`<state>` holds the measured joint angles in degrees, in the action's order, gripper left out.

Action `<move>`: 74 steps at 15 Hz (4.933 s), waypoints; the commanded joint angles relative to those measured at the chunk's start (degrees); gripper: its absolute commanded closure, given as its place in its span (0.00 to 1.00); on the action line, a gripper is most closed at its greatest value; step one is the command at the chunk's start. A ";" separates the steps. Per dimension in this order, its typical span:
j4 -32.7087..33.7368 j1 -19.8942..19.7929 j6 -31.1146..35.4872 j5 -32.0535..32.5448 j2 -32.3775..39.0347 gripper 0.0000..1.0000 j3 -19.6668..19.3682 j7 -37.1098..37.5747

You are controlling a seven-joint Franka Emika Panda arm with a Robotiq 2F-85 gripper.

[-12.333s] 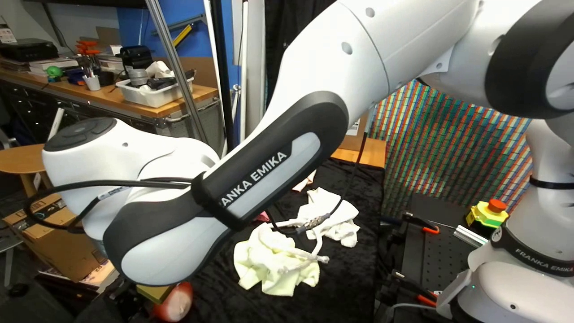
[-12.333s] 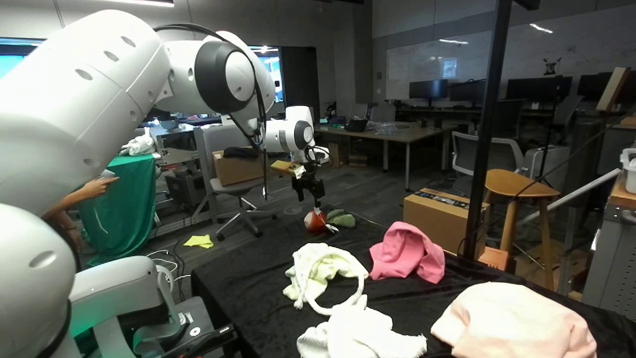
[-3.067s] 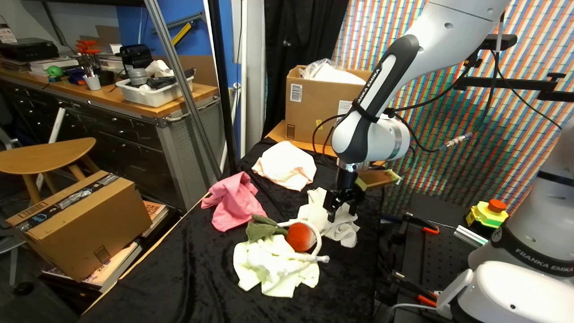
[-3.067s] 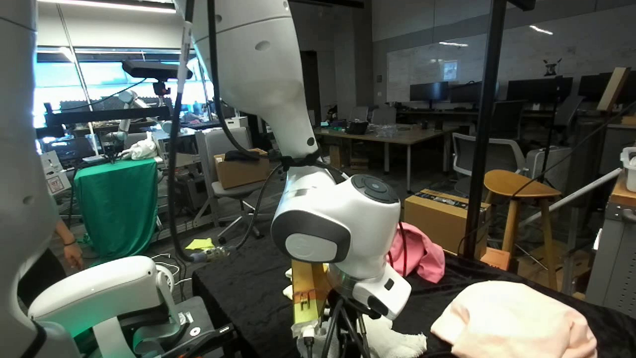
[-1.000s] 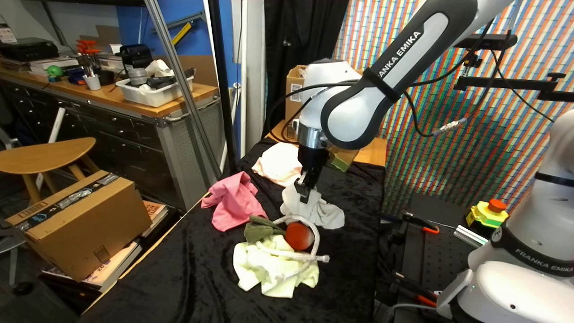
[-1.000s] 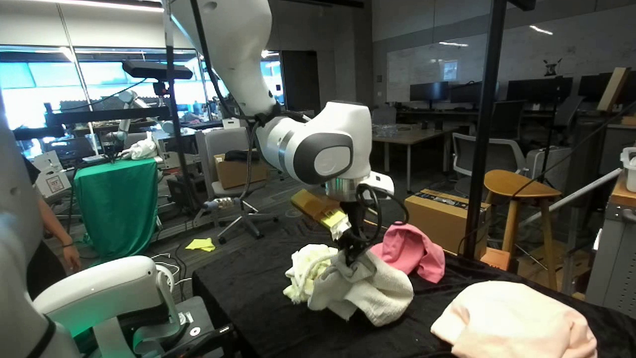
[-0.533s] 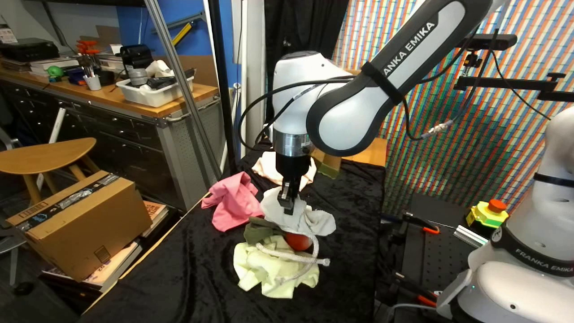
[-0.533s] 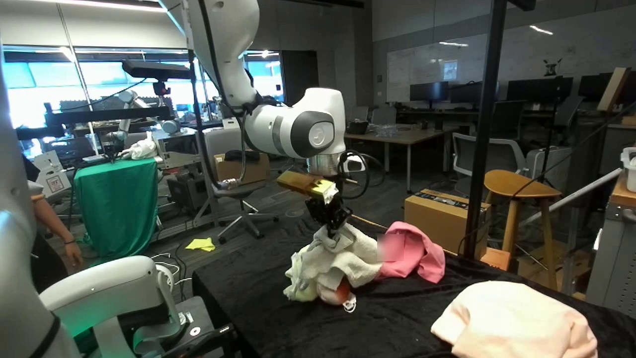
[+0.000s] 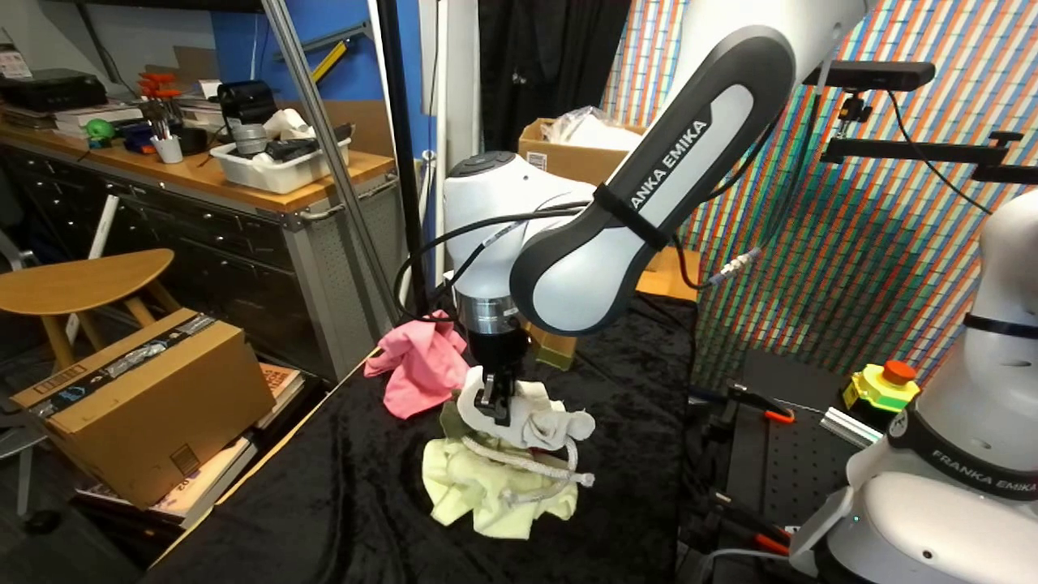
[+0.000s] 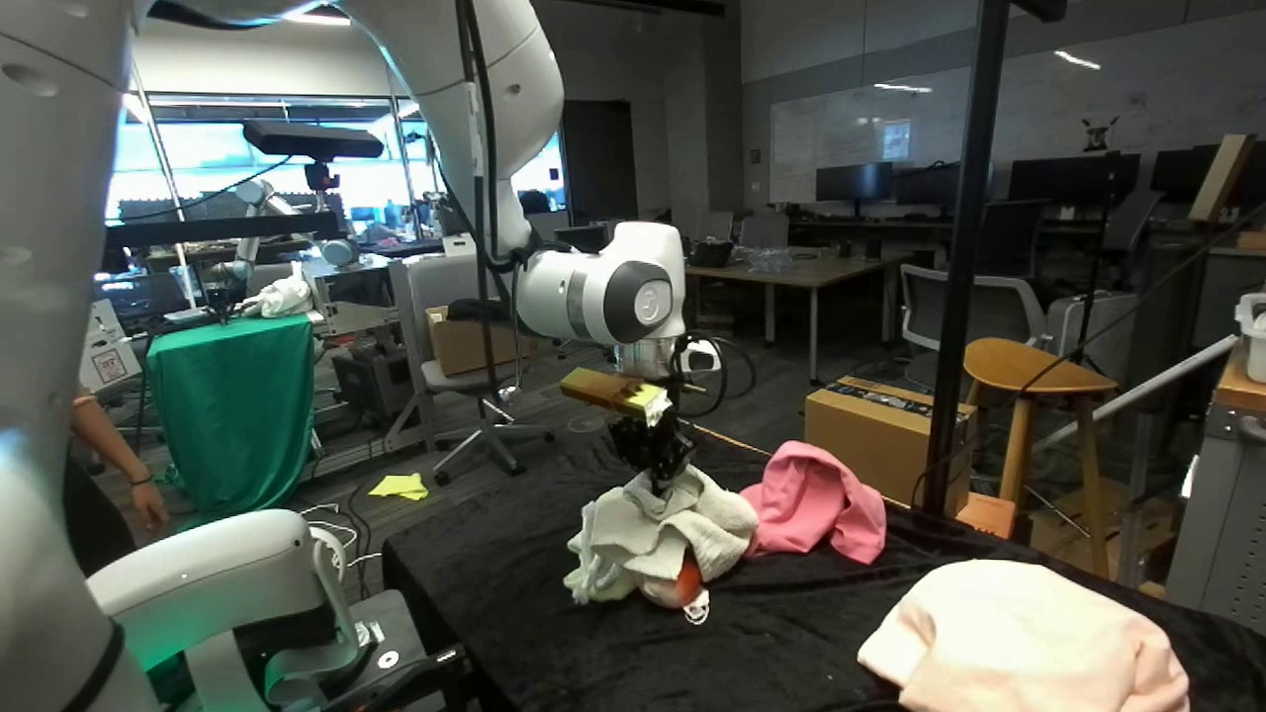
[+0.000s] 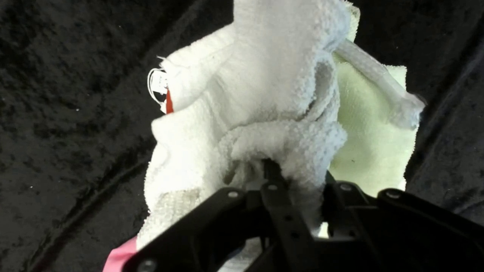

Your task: Put all the objects on the table grouped together.

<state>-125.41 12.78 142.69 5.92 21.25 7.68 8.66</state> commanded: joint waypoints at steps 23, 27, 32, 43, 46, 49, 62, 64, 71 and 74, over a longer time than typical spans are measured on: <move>20.95 -1.15 -5.82 1.15 4.22 0.00 -3.49 0.17; 28.52 -1.77 -10.06 0.99 8.96 0.00 -4.02 0.14; 35.74 -4.31 -17.23 1.40 14.74 0.00 -2.79 -11.58; 46.62 -6.72 -21.28 8.77 24.19 0.00 -3.01 -33.84; 48.37 -7.55 -20.11 7.93 26.25 0.00 -2.45 -36.29; 49.80 -8.29 -18.23 7.46 28.30 0.00 -2.01 -37.58; 51.89 -10.28 -14.69 6.14 33.41 0.34 -0.62 -38.58; 51.45 -10.23 -15.07 5.89 33.19 0.51 -0.61 -37.96; 48.42 -8.97 -16.43 3.69 30.37 1.00 -0.77 -31.56; 45.86 -8.26 -16.37 1.66 27.78 1.00 -0.15 -27.45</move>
<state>-76.30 3.64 126.42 9.52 52.76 7.12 -22.58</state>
